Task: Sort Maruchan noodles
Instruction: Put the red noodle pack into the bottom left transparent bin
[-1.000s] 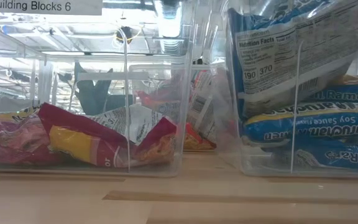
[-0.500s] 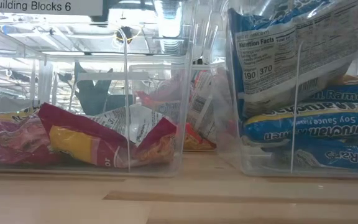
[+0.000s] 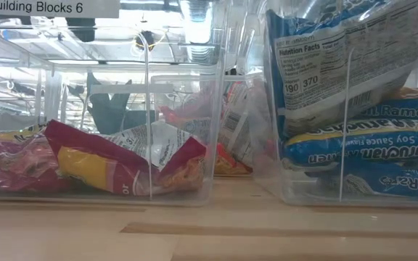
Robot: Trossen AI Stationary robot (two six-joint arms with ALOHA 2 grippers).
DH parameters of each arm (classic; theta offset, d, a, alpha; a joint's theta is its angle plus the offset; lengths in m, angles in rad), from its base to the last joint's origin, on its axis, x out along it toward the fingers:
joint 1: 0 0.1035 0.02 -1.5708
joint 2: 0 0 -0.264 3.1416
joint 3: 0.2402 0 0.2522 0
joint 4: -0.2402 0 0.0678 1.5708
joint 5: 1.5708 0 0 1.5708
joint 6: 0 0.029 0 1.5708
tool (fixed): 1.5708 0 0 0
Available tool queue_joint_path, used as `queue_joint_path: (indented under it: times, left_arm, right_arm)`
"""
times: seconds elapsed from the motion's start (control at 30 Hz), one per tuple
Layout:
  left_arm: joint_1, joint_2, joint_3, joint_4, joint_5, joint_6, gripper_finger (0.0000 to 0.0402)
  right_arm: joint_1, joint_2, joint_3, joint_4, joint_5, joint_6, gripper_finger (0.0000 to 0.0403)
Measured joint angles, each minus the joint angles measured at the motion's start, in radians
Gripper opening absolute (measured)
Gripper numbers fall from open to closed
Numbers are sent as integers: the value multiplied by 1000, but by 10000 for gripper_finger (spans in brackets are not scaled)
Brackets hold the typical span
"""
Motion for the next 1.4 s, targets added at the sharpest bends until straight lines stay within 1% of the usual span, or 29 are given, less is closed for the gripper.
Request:
queue_joint_path:
  times: [0.33,0.4,0.43,0.5,0.57,0.6,0.67,0.7,0.73,0.77,0.8,0.87,0.9,0.97,1.03,1.1,1.2,1.27,1.33,1.4]
  left_arm:
    - [0,-9,-1,-15,0,-6,257]
    - [0,-8,-1,-16,0,-6,257]
    - [0,-8,-1,-15,0,-6,257]
    - [0,-8,-1,-14,0,-6,257]
    - [0,-8,-1,-14,0,-6,257]
    - [0,-8,-1,-14,0,-5,257]
    - [0,-8,-1,-15,0,2,257]
    - [0,-8,-1,-15,0,3,257]
    - [0,-8,-1,-15,0,4,257]
    - [0,-8,-1,-16,0,5,257]
    - [0,-8,-1,-18,0,5,257]
    - [0,-8,-1,-17,0,5,257]
    - [0,-8,-1,-18,0,2,257]
    - [0,-8,-1,-18,0,1,257]
    - [0,-8,-1,-18,0,1,257]
    - [0,-8,-1,-18,0,-5,257]
    - [0,-8,-1,-22,0,-15,257]
    - [0,-8,-1,-22,0,-16,257]
    - [0,-8,-1,-22,0,-16,257]
    - [0,-8,-1,-21,0,-15,257]
  right_arm:
    - [0,0,0,6,1,-14,269]
    - [7,0,0,46,0,-26,269]
    - [14,0,0,100,-11,-31,269]
    - [42,0,0,257,-95,-83,269]
    - [94,0,0,421,-202,-135,269]
    - [128,-1,2,479,-237,-146,269]
    - [203,-5,31,499,-255,-144,269]
    - [246,-14,55,461,-248,-135,269]
    - [292,-26,93,385,-227,-121,269]
    - [342,-38,145,270,-203,-104,269]
    - [395,-46,210,111,-163,-79,269]
    - [506,-42,372,-285,-42,5,269]
    - [564,-20,466,-483,29,77,269]
    - [667,45,645,-816,141,262,269]
    - [751,127,802,-1074,181,483,269]
    - [824,212,930,-1295,183,725,269]
    - [910,345,1078,-1546,159,1062,269]
    - [948,429,1136,-1699,83,1254,269]
    - [967,505,1169,-1806,-36,1413,269]
    - [975,568,1175,-1882,-163,1519,269]
